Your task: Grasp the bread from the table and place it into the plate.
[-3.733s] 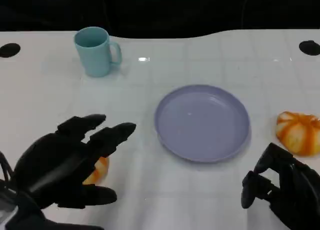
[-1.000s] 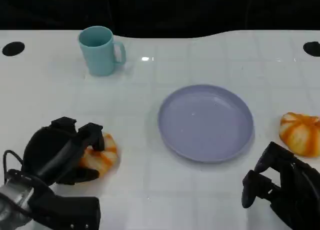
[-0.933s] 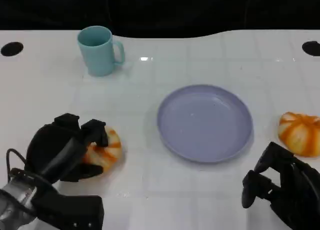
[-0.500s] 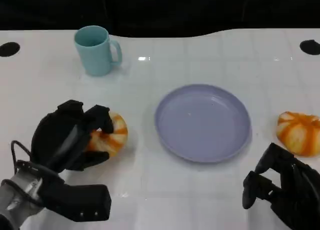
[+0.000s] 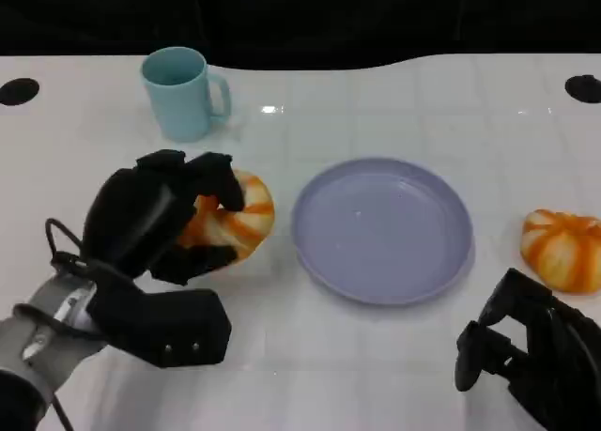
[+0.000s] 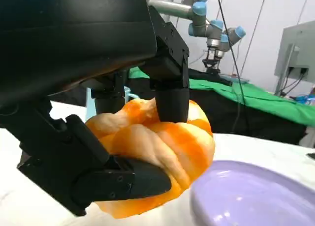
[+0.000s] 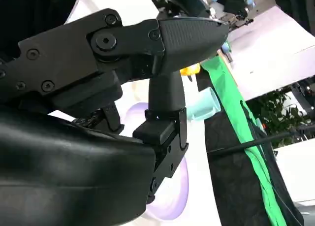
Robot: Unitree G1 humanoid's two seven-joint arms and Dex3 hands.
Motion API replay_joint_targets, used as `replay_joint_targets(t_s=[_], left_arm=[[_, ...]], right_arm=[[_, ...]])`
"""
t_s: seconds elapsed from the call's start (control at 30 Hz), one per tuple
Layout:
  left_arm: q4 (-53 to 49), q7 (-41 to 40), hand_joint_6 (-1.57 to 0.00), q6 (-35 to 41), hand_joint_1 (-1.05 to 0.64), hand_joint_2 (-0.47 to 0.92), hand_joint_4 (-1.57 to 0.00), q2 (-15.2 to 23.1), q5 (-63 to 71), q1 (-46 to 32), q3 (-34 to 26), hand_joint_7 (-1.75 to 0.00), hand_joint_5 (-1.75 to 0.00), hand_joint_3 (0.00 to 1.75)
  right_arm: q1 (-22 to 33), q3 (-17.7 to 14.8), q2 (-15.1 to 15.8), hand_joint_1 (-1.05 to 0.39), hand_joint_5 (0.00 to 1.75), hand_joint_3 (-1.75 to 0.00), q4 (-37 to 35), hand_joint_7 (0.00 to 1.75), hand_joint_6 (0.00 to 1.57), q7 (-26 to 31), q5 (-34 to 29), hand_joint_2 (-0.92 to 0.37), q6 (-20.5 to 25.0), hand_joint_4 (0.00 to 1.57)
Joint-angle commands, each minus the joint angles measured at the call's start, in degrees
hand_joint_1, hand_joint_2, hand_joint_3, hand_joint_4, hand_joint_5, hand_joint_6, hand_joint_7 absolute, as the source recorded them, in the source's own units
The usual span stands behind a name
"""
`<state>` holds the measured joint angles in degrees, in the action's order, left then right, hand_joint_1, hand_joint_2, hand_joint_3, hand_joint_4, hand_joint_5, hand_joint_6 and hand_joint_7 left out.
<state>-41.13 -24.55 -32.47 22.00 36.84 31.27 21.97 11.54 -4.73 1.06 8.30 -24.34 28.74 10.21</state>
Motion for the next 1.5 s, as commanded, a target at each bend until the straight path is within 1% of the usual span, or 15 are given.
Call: replay_joint_targets(t_s=[0.03, 0.27, 0.4, 0.53, 0.6, 0.7, 0.83, 0.9, 1.03, 1.27, 1.33, 1.37, 1.43, 1.47, 1.5], left_arm=[[1.15, 5.75, -0.70, 0.91, -0.16, 0.43, -0.89, -1.10, -2.92, 3.43, -1.45, -1.75, -1.75, 1.29], [-0.13, 7.94, -0.72, -0.10, -0.18, 0.41, -0.92, -3.56, -2.92, 6.10, -1.11, -1.75, -1.75, 1.30], [-0.19, 9.65, -0.71, 1.13, -0.18, 0.39, -0.90, -6.30, -2.20, 8.29, 0.07, -1.75, -1.75, 1.33], [-2.56, 9.07, -0.70, 0.66, -0.15, 0.40, -0.91, -8.78, -0.84, 11.04, 1.44, -1.75, -1.75, 1.33], [-3.17, 9.06, -0.70, 0.62, -0.15, 0.40, -0.91, -9.14, -0.59, 11.55, 1.61, -1.75, -1.75, 1.34], [-7.14, 6.75, -0.70, 0.15, -0.17, 0.41, -0.90, -12.40, 0.79, 14.28, 3.26, -1.75, -1.75, 1.31], [-9.45, 5.29, -0.70, -0.51, -0.18, 0.43, -0.90, -13.40, 1.58, 15.50, 3.77, -1.75, -1.75, 1.30], [-11.89, 4.87, -0.71, 0.88, -0.20, 0.44, -0.90, -16.07, 2.15, 17.27, 4.78, -1.75, -1.75, 1.30], [-15.35, 3.43, -0.71, 2.46, -0.22, 0.47, -0.91, -18.81, 3.26, 19.81, 6.18, -1.75, -1.75, 1.27], [-20.16, 0.66, -0.67, 2.98, -0.20, 0.52, -0.87, -20.46, 5.39, 22.65, 8.29, -1.75, -1.75, 1.14], [-21.62, 1.98, -0.68, 3.27, -0.19, 0.53, -0.87, -20.95, 5.36, 23.42, 8.61, -1.75, -1.75, 1.10], [-22.21, 3.77, -0.66, 3.90, -0.20, 0.56, -0.82, -21.20, 4.93, 23.79, 8.61, -1.63, -1.71, 1.02], [-22.73, 6.20, -0.74, 5.12, -0.22, 0.67, -0.77, -21.48, 4.56, 24.12, 8.77, -1.17, -1.54, 0.74], [-22.75, 6.75, -0.77, 5.49, -0.23, 0.75, -0.75, -21.54, 4.52, 24.15, 8.80, -0.93, -1.48, 0.56], [-22.77, 7.65, -0.79, 6.03, -0.23, 0.78, -0.74, -21.51, 4.80, 24.22, 9.13, -0.84, -1.46, 0.48]], right_arm=[[-0.01, -0.70, 0.35, -0.59, 1.75, -0.34, -0.01, 1.58, 0.62, 0.20, 0.17, -0.92, -0.61, 0.75], [-0.30, -0.77, 0.60, -0.59, 1.75, -0.36, -0.52, 1.60, 0.60, -0.48, 0.33, -0.92, -0.86, 0.75], [-0.24, -0.94, 0.56, -0.59, 1.75, -0.32, -0.22, 1.59, 0.61, 0.03, 0.59, -0.92, -0.04, 0.74], [-0.33, -0.90, 0.95, -0.60, 1.75, -0.33, -0.47, 1.60, 0.61, -0.41, 0.36, -0.92, -0.23, 0.75], [-0.33, -0.90, 0.99, -0.60, 1.75, -0.32, -0.45, 1.60, 0.61, -0.38, 0.36, -0.92, -0.19, 0.75], [-0.12, -0.92, 0.78, -0.60, 1.75, -0.32, -0.11, 1.59, 0.60, -0.13, 0.50, -0.92, -0.09, 0.74], [-0.14, -0.94, 0.72, -0.60, 1.75, -0.32, -0.22, 1.59, 0.60, -0.29, 0.47, -0.92, -0.32, 0.74], [-0.04, -1.00, 0.58, -0.60, 1.75, -0.33, -0.02, 1.59, 0.60, -0.01, 0.63, -0.92, -0.03, 0.75], [0.04, -0.98, 0.60, -0.59, 1.75, -0.33, -0.05, 1.60, 0.59, -0.30, 0.55, -0.92, -0.31, 0.74], [0.20, -0.89, 0.55, -0.60, 1.75, -0.34, 0.20, 1.60, 0.58, -0.12, 0.59, -0.92, 0.05, 0.74], [0.27, -0.83, 0.63, -0.59, 1.75, -0.35, 0.44, 1.60, 0.58, -0.19, 0.74, -0.92, 0.34, 0.74], [0.25, -0.81, 0.63, -0.59, 1.75, -0.35, 0.31, 1.60, 0.58, -0.36, 0.68, -0.92, 0.10, 0.73], [0.22, -0.80, 0.65, -0.60, 1.75, -0.35, -0.04, 1.61, 0.59, -0.66, 0.51, -0.92, -0.37, 0.74], [0.21, -0.80, 0.65, -0.60, 1.75, -0.35, -0.14, 1.61, 0.59, -0.74, 0.45, -0.92, -0.51, 0.74], [0.28, -0.80, 0.61, -0.60, 1.75, -0.35, -0.08, 1.62, 0.59, -0.57, 0.44, -0.92, -0.38, 0.74]])
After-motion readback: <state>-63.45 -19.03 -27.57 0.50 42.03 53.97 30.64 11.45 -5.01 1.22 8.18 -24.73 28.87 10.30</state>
